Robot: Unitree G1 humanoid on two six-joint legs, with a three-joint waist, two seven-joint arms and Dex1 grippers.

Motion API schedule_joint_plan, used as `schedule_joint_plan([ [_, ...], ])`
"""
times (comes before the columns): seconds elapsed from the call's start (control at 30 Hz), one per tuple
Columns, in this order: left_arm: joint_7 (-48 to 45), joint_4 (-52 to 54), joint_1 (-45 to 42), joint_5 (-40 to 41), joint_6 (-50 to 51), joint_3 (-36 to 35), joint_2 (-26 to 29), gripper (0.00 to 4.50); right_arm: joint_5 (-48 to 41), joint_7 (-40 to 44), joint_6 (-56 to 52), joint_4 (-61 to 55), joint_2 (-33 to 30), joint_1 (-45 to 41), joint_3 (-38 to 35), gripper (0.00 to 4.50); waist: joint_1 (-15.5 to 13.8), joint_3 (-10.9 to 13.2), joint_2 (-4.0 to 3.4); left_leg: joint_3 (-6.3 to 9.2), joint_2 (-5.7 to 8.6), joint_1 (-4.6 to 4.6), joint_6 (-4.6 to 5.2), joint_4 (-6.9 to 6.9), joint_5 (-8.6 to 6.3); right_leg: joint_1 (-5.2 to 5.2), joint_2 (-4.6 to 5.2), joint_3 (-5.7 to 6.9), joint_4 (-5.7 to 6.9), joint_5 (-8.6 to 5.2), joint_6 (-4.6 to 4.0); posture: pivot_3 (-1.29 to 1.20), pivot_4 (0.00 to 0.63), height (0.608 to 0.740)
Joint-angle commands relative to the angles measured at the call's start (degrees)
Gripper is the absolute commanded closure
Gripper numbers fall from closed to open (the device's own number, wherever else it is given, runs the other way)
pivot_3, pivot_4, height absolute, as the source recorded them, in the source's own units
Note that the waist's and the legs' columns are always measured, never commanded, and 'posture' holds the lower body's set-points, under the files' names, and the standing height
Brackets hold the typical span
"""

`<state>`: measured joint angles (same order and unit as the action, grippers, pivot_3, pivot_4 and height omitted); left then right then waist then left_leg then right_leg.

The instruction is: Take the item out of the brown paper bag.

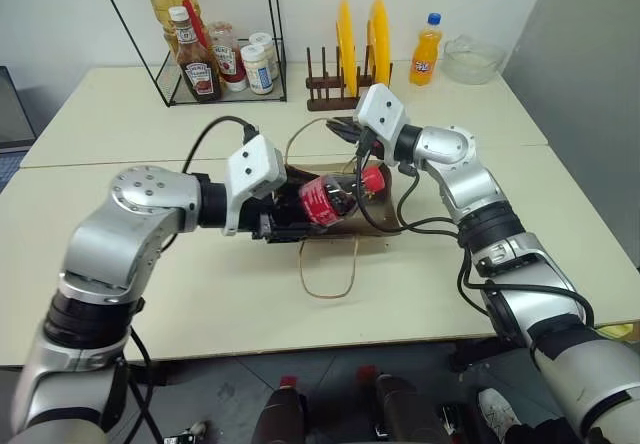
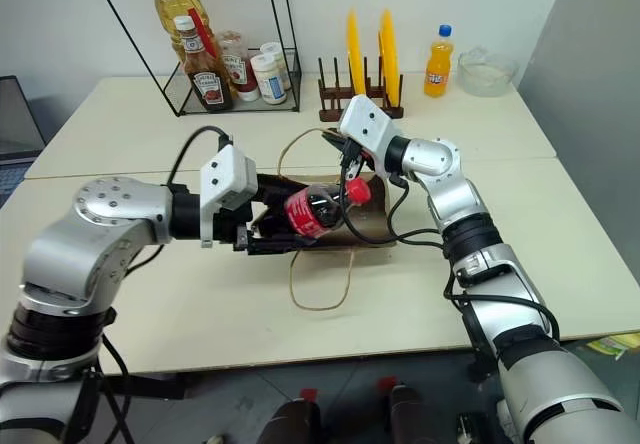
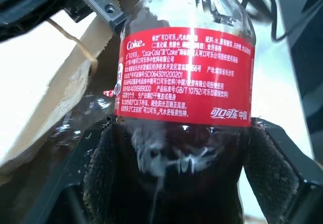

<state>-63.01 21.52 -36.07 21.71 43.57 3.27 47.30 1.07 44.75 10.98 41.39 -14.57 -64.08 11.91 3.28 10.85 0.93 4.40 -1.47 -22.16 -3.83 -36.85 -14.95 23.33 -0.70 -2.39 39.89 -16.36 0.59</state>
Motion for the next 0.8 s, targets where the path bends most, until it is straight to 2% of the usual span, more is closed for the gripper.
schedule_joint_plan([
  [0.03, 1.2, 2.4, -1.2, -2.2, -0.8, 0.2, 3.6, 1.27, -0.4, -0.1, 1.7, 0.0, -0.3, -1.7, -1.7, 4.5, 0.0, 0.0, 0.0, 0.0, 0.0, 0.0, 0.0, 0.0, 0.0, 0.0, 0.0, 0.0, -0.01, 0.0, 0.0, 0.0, 0.15, 0.74],
  [0.27, 3.1, 3.6, -1.6, -6.4, 0.3, 2.8, 9.3, 1.27, -0.4, -0.1, 2.7, 1.4, 0.4, -2.0, -1.6, 4.5, 0.0, 0.0, 0.0, -0.01, 0.0, 0.0, 0.01, 0.0, 0.0, 0.0, -0.02, 0.0, -0.01, 0.0, 0.0, 0.0, 0.15, 0.74],
  [0.4, 3.5, 4.4, -1.8, -5.7, 2.2, 0.8, 11.4, 1.27, -0.2, -0.2, 3.5, 2.7, 0.4, -2.6, -1.7, 4.5, 0.0, 0.0, 0.0, -0.01, 0.0, 0.0, 0.01, 0.0, -0.01, 0.01, -0.03, 0.0, 0.0, -0.01, 0.0, 0.0, 0.15, 0.74],
  [0.5, 4.3, 5.6, -2.9, -0.6, 7.6, -4.6, 10.8, 1.27, 0.0, -0.4, 4.1, 3.8, 0.4, -2.8, -1.6, 4.5, 0.0, 0.1, 0.06, -0.01, 0.0, -0.02, 0.01, 0.0, -0.01, 0.01, -0.02, 0.01, -0.01, -0.01, 0.0, 0.0, 0.15, 0.74],
  [0.57, 3.9, 4.7, -1.8, 1.2, 9.2, -8.8, 12.7, 1.27, 0.1, -0.4, 4.4, 4.5, 0.4, -2.8, -1.5, 4.5, 0.0, 0.1, 0.08, -0.01, -0.03, -0.03, 0.01, -0.01, -0.01, 0.03, -0.03, 0.01, 0.0, -0.01, 0.0, 0.0, 0.15, 0.74],
  [0.67, 1.5, 0.7, 3.7, 2.0, 8.0, -16.7, 17.5, 1.27, 0.2, -0.3, 5.0, 5.5, 0.5, -2.9, -1.4, 4.5, 0.5, 0.1, 0.07, -0.04, -0.06, -0.03, 0.01, 0.03, -0.01, 0.1, -0.06, 0.01, 0.01, -0.01, -0.01, 0.0, 0.15, 0.74],
  [0.73, 1.2, -4.0, 7.3, 2.2, 6.8, -22.6, 18.9, 1.27, 0.2, -0.2, 5.3, 6.0, 0.5, -3.0, -1.4, 4.5, 0.9, 0.1, 0.06, -0.13, -0.08, 0.05, 0.01, 0.12, -0.01, 0.14, -0.09, 0.01, 0.03, -0.04, -0.06, 0.0, 0.15, 0.74],
  [0.8, 2.8, -9.0, 9.8, 0.3, 2.8, -25.5, 19.1, 1.27, 0.2, -0.2, 5.6, 6.6, 0.6, -3.3, -1.4, 4.5, 0.9, 0.1, 0.06, -0.1, -0.11, 0.05, 0.01, 0.12, -0.01, 0.15, -0.09, 0.04, 0.07, -0.07, -0.12, 0.0, 0.15, 0.74],
])
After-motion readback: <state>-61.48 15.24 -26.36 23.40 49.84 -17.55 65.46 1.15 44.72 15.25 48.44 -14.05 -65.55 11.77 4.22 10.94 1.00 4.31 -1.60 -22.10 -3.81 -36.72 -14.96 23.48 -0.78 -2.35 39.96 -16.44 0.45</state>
